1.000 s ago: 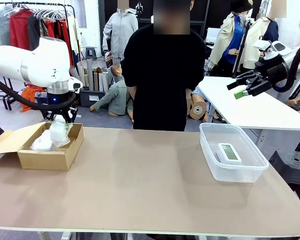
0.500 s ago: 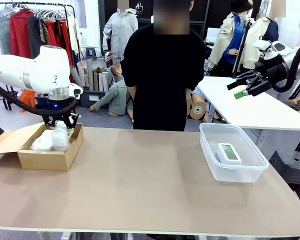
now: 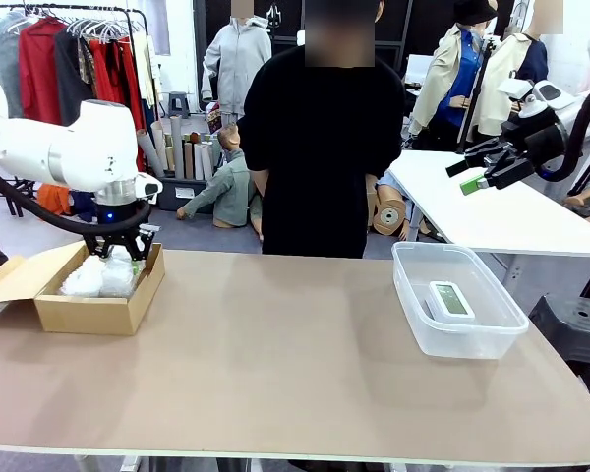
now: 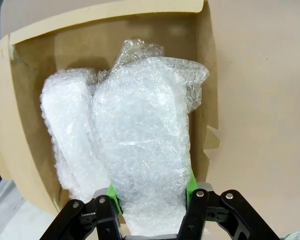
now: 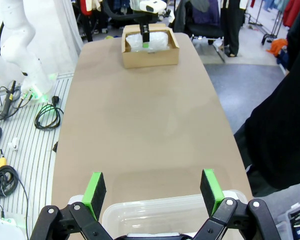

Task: Separate and place wrapped and unwrapped clocks.
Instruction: If the picked Digital clock is wrapped, place it in the Package Box ; if not, place it in the Organizing box.

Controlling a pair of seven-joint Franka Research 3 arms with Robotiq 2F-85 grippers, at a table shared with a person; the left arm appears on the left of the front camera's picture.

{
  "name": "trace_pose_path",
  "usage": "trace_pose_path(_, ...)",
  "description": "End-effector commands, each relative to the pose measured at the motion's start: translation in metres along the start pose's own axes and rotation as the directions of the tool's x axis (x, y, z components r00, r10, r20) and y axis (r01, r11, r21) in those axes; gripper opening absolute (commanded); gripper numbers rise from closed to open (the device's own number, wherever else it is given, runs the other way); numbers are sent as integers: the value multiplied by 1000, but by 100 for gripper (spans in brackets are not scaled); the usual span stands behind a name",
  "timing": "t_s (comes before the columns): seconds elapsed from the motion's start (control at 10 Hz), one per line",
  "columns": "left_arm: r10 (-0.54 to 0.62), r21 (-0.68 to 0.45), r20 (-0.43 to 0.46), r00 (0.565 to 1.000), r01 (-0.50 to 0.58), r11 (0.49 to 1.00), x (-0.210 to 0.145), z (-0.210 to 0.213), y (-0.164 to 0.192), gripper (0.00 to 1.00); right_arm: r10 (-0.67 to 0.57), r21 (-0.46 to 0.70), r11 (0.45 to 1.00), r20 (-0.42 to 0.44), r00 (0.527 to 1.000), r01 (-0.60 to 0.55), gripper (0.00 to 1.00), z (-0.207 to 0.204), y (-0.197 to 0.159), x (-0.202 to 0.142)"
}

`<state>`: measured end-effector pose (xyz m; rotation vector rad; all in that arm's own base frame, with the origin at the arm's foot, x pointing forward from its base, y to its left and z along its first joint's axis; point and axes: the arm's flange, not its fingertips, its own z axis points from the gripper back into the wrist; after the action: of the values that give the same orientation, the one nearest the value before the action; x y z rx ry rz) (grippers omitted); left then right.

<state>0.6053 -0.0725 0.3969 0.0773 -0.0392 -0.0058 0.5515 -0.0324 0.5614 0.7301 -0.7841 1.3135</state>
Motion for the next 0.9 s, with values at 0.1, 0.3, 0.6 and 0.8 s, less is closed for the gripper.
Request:
trace_pose_path(0.1,-20,-49,-19,1000,19,999,6,-11,7,0,4,-2,1000,3,1000,-4,100,1,0,2)
trace_pose_path(0.3,-19,-47,-31,999,17,999,8,-18,7,0,4,-2,1000,3,1000,-4,100,1,0,2)
trace_pose_path(0.6,-3,-51,-46,999,1,999,8,-26,11,0,4,-2,1000,3,1000,-4,100,1,0,2)
trace_pose_path(0.8,4,-54,-58,998,-7,999,9,-30,13,0,4,-2,1000,3,1000,-4,100,1,0,2)
